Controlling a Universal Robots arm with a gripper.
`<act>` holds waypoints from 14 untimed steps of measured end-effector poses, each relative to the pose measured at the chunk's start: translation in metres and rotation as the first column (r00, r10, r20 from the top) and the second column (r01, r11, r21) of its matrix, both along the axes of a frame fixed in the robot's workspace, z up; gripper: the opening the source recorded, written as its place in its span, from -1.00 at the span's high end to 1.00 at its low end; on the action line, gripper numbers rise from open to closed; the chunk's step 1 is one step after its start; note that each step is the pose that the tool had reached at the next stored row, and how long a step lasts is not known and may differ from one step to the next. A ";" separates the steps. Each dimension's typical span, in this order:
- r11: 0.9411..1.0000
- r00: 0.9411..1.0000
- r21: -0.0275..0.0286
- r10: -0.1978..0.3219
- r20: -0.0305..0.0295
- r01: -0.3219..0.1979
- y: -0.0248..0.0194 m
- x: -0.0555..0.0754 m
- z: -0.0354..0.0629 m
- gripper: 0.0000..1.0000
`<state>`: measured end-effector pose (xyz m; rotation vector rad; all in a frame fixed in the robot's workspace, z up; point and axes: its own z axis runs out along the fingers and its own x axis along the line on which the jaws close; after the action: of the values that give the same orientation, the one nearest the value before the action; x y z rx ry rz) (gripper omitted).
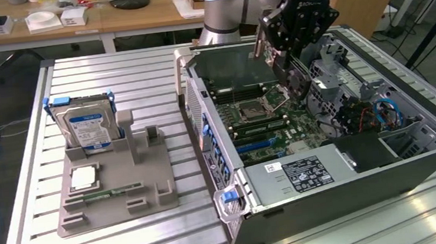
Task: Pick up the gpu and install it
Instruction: 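Insert the gpu into the slot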
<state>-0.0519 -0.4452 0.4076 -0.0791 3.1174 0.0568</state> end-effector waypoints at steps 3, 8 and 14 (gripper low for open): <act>1.000 1.000 0.000 0.016 0.000 -0.016 0.0000 0.000 0.0000 0.47; 0.999 0.999 0.000 0.047 0.000 -0.047 0.0000 0.000 0.0000 0.47; 0.995 0.995 0.000 0.098 0.000 -0.098 0.0000 0.000 0.0000 0.47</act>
<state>-0.0519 -0.4452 0.4076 -0.2327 3.1115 0.0585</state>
